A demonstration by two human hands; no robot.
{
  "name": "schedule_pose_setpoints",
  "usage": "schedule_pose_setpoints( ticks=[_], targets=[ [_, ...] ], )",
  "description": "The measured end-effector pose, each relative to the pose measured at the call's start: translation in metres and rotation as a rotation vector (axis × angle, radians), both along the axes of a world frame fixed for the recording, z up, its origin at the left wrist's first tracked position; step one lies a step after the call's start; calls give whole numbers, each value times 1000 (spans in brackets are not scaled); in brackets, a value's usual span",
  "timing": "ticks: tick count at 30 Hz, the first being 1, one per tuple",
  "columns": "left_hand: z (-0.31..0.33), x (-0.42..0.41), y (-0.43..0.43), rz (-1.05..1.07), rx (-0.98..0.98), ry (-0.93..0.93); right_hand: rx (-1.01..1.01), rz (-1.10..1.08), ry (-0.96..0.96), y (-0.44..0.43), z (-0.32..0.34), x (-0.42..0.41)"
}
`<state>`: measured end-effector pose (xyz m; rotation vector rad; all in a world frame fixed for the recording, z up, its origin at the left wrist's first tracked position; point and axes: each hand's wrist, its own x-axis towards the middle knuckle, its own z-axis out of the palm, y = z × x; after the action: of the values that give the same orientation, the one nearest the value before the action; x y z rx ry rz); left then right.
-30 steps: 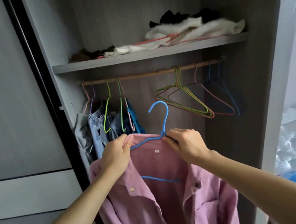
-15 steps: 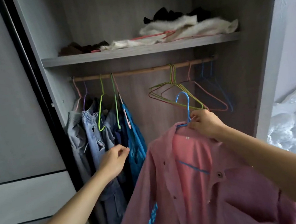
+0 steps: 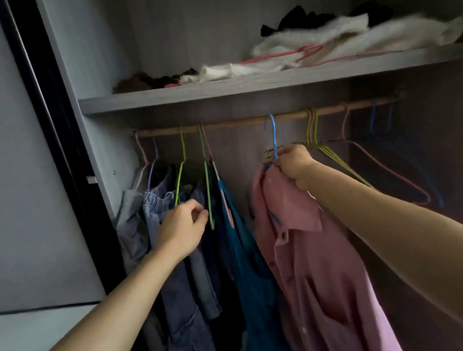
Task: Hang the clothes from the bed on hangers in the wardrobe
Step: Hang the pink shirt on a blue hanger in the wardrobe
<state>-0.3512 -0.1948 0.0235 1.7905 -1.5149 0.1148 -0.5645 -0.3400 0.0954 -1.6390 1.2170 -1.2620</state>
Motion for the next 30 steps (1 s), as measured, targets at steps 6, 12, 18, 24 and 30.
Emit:
schedule_pose_setpoints(
  ticks=[6,12,18,24,30],
  targets=[
    [23,21,-41,97,18,-45,4,123,-50,-90,41,71],
    [24,41,-58,127,-8,-53,-15,60,39,-150,22,121],
    [33,50,-78,85,-81,-133,-78,169,147,-152,-13,131],
    [57,19,-114,-91,-198,-264,-263,23,347,-140,1,63],
    [63,-44,-142,-301,-269,-451,-496,-464,920,-124,8,-38]
  ],
)
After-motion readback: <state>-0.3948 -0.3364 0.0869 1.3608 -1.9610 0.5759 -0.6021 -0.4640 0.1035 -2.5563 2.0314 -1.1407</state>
